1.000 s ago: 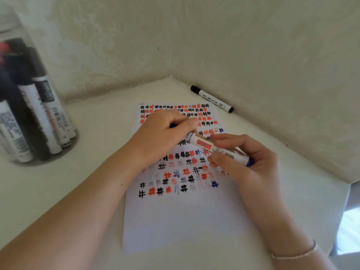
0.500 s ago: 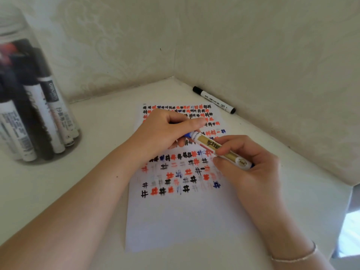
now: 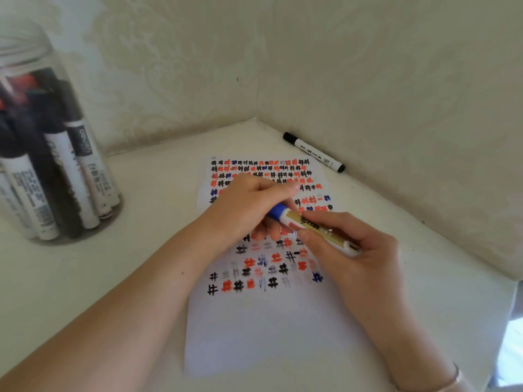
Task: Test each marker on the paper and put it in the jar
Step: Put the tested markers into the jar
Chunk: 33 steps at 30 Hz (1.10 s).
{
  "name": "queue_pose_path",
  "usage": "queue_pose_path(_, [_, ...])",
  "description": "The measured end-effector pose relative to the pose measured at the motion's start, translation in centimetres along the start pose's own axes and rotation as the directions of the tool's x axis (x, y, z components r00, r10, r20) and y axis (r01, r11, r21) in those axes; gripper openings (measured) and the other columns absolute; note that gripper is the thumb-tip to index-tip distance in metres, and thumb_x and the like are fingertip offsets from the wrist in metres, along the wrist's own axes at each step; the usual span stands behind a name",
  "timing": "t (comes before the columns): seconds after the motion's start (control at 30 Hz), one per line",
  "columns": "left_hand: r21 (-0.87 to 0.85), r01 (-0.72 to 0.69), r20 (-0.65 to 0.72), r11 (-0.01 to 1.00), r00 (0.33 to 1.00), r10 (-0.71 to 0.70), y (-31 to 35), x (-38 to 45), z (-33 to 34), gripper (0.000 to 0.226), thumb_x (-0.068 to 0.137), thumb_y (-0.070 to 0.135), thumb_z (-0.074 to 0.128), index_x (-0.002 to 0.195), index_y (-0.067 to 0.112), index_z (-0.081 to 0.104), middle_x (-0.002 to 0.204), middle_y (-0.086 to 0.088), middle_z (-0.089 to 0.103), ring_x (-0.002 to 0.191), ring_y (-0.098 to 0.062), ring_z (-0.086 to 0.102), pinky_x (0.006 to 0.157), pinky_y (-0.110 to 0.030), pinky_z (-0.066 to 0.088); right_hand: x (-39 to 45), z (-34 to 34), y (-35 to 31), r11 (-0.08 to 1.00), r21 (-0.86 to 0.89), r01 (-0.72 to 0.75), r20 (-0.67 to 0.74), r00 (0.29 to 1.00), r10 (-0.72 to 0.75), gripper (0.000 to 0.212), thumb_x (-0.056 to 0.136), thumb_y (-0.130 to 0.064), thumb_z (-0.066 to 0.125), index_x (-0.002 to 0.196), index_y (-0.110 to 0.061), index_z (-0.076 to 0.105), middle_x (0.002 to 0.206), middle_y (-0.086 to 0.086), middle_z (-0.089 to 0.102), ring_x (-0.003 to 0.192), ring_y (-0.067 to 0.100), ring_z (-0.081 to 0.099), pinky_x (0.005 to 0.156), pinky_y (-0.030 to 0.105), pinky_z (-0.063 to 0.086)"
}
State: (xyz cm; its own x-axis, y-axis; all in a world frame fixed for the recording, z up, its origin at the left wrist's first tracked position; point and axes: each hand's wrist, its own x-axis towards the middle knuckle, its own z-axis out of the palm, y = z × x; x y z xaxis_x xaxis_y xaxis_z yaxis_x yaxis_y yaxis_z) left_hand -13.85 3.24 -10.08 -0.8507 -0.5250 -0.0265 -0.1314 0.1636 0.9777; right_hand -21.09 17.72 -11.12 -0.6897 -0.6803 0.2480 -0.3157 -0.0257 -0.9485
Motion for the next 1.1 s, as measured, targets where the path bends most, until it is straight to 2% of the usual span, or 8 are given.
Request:
queue_pose_path(0.2, [0.12, -0.027, -0.036, 0.992, 0.999, 0.031, -0.2, 0.0, 0.6, 0.036, 0.09, 0.039, 0.061, 0.064, 0.015, 0.063, 0.036, 0.007, 0.047, 0.033, -0.007, 0.04, 0.041, -0.014, 0.037, 0.2, 0.0, 0.3, 1.0, 0.005, -0.002, 0.002, 1.0, 0.002, 0.02, 0.073, -0.015, 0.076, 0.085, -0.031, 0.075, 0.082, -0.016, 0.073, 0.075, -0.002, 0.066, 0.061, 0.004, 0.044])
queue_pose_path(0.37, [0.136, -0.032, -0.055, 0.99, 0.998, 0.04, -0.2, 0.0, 1.0, 0.039, 0.09, 0.039, 0.06, 0.07, 0.006, 0.061, 0.034, 0.009, 0.046, 0.029, -0.004, 0.038, 0.038, -0.011, 0.034, 0.3, -0.2, 0.5, 0.999, 0.025, -0.044, 0.004, 0.999, 0.044, 0.017, 0.072, -0.019, 0.076, 0.086, -0.029, 0.076, 0.082, -0.015, 0.074, 0.078, 0.0, 0.068, 0.063, 0.006, 0.045])
queue_pose_path(0.67, [0.1, -0.06, -0.053, 0.993, 0.996, 0.066, -0.4, 0.0, 1.5, 0.035, 0.093, 0.029, 0.058, 0.064, 0.01, 0.055, 0.033, 0.009, 0.043, 0.027, -0.003, 0.036, 0.035, -0.01, 0.029, 0.4, -0.2, 0.4, 0.997, 0.024, -0.067, -0.026, 0.997, 0.067, 0.014, 0.072, -0.017, 0.078, 0.081, -0.028, 0.076, 0.075, -0.018, 0.073, 0.073, -0.004, 0.067, 0.062, 0.004, 0.044])
queue_pose_path(0.83, [-0.011, -0.053, -0.011, 0.999, 0.999, 0.053, -0.3, 0.2, 1.1, 0.022, 0.094, 0.02, 0.053, 0.078, 0.005, 0.058, 0.049, 0.003, 0.048, 0.038, -0.008, 0.041, 0.038, -0.016, 0.033, 0.7, -0.2, 0.5, 0.999, -0.027, -0.038, -0.041, 0.998, 0.037, 0.014, 0.074, -0.02, 0.078, 0.079, -0.033, 0.075, 0.072, -0.014, 0.072, 0.066, -0.002, 0.063, 0.06, 0.006, 0.044])
queue_pose_path(0.97, [-0.213, -0.029, -0.003, 0.977, 1.0, 0.029, 1.0, 0.1, -0.1, 0.002, 0.09, 0.004, 0.052, 0.09, 0.006, 0.053, 0.058, -0.001, 0.056, 0.047, -0.013, 0.051, 0.045, -0.02, 0.043, 1.4, -0.1, -0.7, 1.0, -0.004, -0.007, -0.042, 0.999, 0.007, 0.012, 0.075, -0.022, 0.077, 0.082, -0.031, 0.075, 0.076, -0.012, 0.072, 0.069, 0.002, 0.064, 0.061, 0.011, 0.047])
queue_pose_path(1.03, [-0.31, -0.037, -0.061, 0.95, 0.998, 0.018, 1.8, -0.3, -0.8, 0.011, 0.089, 0.004, 0.057, 0.098, 0.009, 0.053, 0.06, -0.004, 0.06, 0.049, -0.016, 0.056, 0.048, -0.021, 0.047, 2.1, -0.1, -1.9, 1.0, -0.016, 0.016, 0.003, 1.0, -0.015, 0.014, 0.078, -0.019, 0.076, 0.084, -0.031, 0.074, 0.076, -0.016, 0.071, 0.067, -0.001, 0.063, 0.06, 0.01, 0.045])
queue_pose_path(1.1, [-0.451, -0.104, -0.166, 0.887, 0.986, 0.032, 2.7, -0.9, -1.5, 0.02, 0.087, 0.008, 0.063, 0.104, 0.009, 0.053, 0.062, -0.005, 0.065, 0.052, -0.015, 0.061, 0.052, -0.021, 0.052, 3.0, 0.2, -3.5, 0.999, 0.02, 0.025, 0.042, 0.999, -0.025, 0.017, 0.082, -0.014, 0.071, 0.087, -0.03, 0.074, 0.069, -0.019, 0.067, 0.059, -0.002, 0.056, 0.059, 0.013, 0.041])
